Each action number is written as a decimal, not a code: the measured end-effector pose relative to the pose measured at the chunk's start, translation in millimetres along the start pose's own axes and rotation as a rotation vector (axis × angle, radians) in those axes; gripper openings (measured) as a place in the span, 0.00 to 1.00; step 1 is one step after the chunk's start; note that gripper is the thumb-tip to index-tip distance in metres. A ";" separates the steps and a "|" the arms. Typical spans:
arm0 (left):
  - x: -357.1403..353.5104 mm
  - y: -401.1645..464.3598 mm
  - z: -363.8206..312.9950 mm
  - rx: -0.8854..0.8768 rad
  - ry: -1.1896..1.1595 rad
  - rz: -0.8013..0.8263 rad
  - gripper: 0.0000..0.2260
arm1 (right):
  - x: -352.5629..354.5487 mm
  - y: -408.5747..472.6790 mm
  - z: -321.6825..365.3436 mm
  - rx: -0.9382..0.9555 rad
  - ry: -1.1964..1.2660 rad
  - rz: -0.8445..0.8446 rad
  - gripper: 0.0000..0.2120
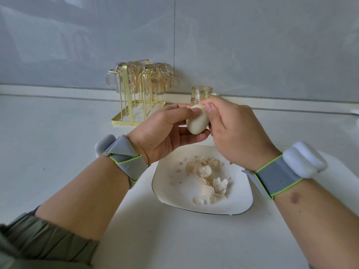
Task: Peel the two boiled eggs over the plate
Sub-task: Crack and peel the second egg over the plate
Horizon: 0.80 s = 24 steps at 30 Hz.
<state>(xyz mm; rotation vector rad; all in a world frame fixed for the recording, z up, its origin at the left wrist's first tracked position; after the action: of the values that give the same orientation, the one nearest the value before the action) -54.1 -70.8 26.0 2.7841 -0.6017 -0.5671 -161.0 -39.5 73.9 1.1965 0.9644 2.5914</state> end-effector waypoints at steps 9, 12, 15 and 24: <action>-1.4 -0.8 -0.5 -0.006 -0.016 0.018 0.11 | 3.9 0.7 -1.0 -0.023 0.036 -0.025 0.12; 2.3 -1.5 1.1 0.024 -0.067 -0.059 0.11 | 7.3 2.0 -3.0 -0.047 0.020 -0.048 0.11; 3.4 -2.5 1.1 0.049 -0.113 -0.104 0.15 | 10.1 3.8 -7.4 -0.086 -0.026 -0.070 0.12; 2.0 -2.5 0.8 0.065 -0.078 -0.048 0.13 | 19.7 5.6 -19.2 -0.220 -0.100 -0.143 0.12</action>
<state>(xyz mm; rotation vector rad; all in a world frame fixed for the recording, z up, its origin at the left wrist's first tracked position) -52.0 -69.6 23.9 2.8553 -0.5802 -0.6812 -187.4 -46.2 80.6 1.1421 0.6975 2.4263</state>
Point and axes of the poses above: each hand's wrist, its own y-axis towards the middle knuckle, its own x-axis out of the back of the hand, z = x × y, the point moved 9 cm from there along y, towards the middle knuckle, and after that the axes turned 9 degrees about -x, right-handed, at the moved point
